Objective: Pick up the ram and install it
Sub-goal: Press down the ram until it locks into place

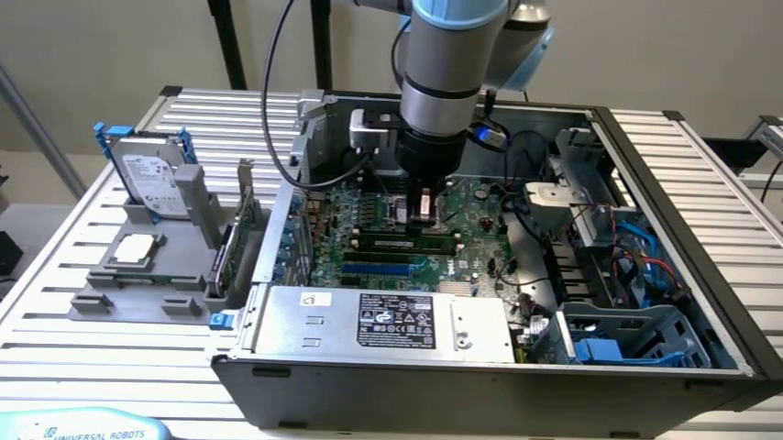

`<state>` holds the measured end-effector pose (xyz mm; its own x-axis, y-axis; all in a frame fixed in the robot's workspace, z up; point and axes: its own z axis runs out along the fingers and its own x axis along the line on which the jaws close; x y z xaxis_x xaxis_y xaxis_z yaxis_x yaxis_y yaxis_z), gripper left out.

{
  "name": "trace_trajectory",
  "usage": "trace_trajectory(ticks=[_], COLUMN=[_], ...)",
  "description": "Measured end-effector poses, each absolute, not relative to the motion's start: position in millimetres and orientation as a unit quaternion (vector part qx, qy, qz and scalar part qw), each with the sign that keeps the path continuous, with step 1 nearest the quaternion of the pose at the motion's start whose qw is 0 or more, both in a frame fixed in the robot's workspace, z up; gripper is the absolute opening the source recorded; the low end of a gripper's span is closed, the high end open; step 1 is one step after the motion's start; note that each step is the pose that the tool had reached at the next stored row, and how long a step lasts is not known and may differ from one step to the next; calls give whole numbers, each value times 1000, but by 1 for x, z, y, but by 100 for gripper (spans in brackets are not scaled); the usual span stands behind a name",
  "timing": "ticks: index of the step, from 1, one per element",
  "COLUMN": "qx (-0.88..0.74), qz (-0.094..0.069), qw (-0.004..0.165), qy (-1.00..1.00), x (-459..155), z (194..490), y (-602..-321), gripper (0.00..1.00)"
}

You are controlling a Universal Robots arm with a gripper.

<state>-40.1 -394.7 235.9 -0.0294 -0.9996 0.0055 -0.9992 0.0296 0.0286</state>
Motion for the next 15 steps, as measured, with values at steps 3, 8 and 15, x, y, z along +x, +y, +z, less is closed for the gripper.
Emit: trace_trajectory(ticks=[3,8,15], qx=[697,697,697], qz=[-7,-5,-4], qw=[11,9,6], qy=[-717,-717,-717], x=[-41,-42,-43], z=[233,228,227], y=[-395,-395,-394], gripper=[11,11,11])
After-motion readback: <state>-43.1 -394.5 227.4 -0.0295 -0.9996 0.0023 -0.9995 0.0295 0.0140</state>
